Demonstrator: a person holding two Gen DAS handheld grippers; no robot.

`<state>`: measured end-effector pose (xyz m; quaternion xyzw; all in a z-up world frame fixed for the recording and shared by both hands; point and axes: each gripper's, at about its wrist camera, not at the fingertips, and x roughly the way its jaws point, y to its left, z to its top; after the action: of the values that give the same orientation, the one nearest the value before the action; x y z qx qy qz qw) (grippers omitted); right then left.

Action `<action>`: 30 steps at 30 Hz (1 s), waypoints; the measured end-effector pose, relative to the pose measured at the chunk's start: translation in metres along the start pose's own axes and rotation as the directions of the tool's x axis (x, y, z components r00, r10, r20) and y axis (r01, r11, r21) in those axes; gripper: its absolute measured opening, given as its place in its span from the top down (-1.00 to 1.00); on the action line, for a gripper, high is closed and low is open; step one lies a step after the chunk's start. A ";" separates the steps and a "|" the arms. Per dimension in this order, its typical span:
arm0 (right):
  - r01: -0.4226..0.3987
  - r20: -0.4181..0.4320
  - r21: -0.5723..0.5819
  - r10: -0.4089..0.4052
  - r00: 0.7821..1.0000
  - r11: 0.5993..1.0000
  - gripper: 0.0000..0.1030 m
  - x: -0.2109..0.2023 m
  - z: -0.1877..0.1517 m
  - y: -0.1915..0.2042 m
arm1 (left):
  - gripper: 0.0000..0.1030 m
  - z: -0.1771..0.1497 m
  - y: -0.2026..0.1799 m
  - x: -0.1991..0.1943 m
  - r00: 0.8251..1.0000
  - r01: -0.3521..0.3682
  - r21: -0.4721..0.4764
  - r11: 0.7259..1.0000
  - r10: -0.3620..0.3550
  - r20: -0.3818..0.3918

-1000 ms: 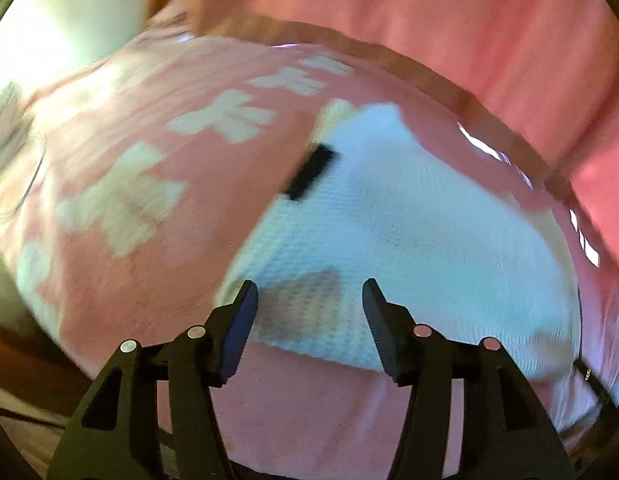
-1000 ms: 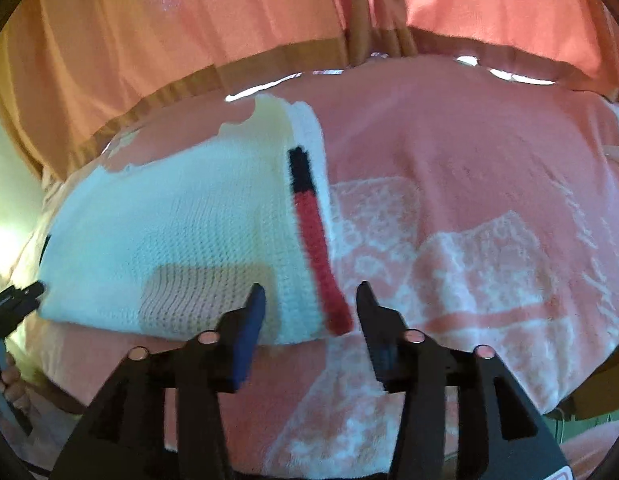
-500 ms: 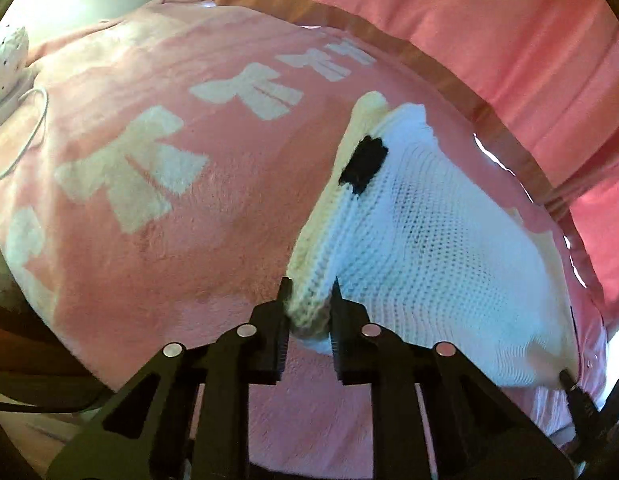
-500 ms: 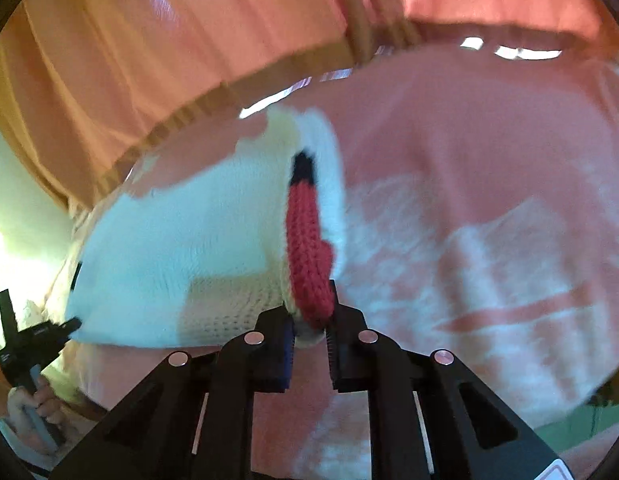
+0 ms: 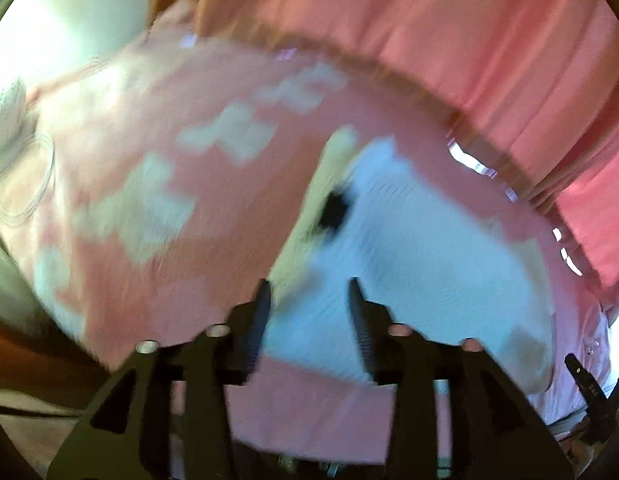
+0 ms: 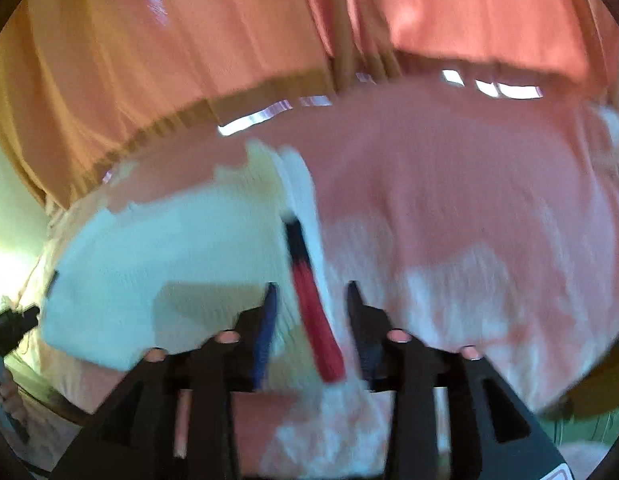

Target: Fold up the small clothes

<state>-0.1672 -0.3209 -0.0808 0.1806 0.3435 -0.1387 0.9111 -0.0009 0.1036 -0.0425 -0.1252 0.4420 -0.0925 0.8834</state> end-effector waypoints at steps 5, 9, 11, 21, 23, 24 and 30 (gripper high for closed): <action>-0.045 -0.074 -0.101 0.038 0.997 0.994 0.00 0.053 0.045 0.026 | -0.12 0.045 -0.043 0.045 1.000 -0.001 0.135 0.991 0.005 -0.030; -0.035 -0.156 -0.094 0.020 0.988 0.995 0.01 0.113 0.061 0.030 | 0.22 0.066 -0.047 0.101 0.993 -0.064 0.138 0.988 0.078 -0.093; -0.026 -0.162 -0.103 0.009 0.987 0.994 0.61 0.128 0.061 0.028 | 0.58 0.066 -0.043 0.121 0.988 -0.100 0.156 0.983 0.117 -0.102; -0.030 -0.112 0.060 0.037 0.993 0.998 0.68 0.127 0.057 -0.029 | 0.97 0.072 0.011 0.144 0.964 -0.220 0.039 0.975 0.224 -0.145; -0.002 -0.035 0.022 0.003 0.999 1.000 0.51 0.106 0.060 -0.020 | 0.97 0.075 0.012 0.130 0.975 -0.184 0.012 0.983 0.184 -0.121; 0.006 0.023 -0.003 -0.006 1.000 1.000 0.51 0.089 0.059 -0.011 | 0.93 0.076 0.008 0.116 0.984 -0.151 0.005 0.989 0.150 -0.098; -0.171 0.064 -0.176 0.184 0.981 0.970 0.60 0.049 0.030 0.056 | -0.22 0.046 -0.010 0.081 0.996 -0.020 0.026 0.999 0.022 -0.089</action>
<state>-0.0928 -0.2895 -0.0800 0.1269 0.2997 -0.0340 0.9449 0.0836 0.0784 -0.0743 -0.1053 0.4812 -0.0942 0.8652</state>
